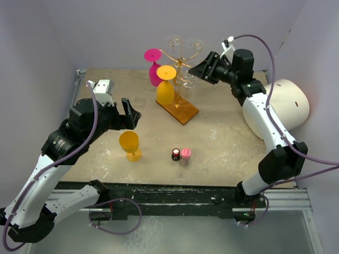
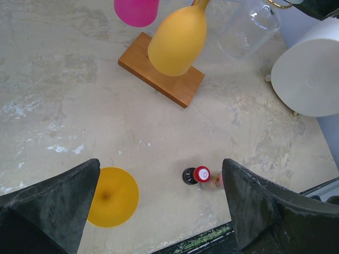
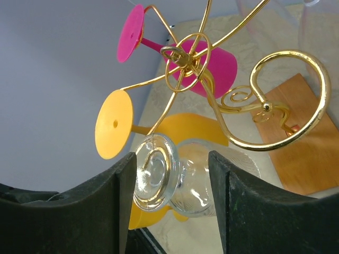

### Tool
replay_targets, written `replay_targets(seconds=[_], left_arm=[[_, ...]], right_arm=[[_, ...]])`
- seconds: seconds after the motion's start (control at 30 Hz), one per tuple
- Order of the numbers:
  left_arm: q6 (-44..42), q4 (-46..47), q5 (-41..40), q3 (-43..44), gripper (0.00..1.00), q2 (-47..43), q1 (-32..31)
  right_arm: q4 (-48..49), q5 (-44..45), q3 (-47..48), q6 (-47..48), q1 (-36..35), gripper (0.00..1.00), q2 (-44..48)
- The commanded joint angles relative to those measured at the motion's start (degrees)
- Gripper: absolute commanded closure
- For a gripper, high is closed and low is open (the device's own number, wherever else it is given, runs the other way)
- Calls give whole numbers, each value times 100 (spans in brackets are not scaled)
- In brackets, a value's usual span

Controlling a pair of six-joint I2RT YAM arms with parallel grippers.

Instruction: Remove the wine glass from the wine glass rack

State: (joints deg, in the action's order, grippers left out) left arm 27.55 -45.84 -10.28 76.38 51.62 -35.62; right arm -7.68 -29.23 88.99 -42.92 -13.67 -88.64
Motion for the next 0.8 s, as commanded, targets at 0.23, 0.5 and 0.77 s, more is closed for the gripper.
replay_targets(seconds=[0.23,0.5,0.77], left_arm=[[-92,347,35,14,1,-43,37],[-101,357,61,-5,1,-62,38],[-83,342,79,0,1,-93,37]], right_arm=[[-257,439,373,344,-127,52,31],[-334,550,501,416,-144,63,-9],[-481,490,588,337,-153,78,-55]])
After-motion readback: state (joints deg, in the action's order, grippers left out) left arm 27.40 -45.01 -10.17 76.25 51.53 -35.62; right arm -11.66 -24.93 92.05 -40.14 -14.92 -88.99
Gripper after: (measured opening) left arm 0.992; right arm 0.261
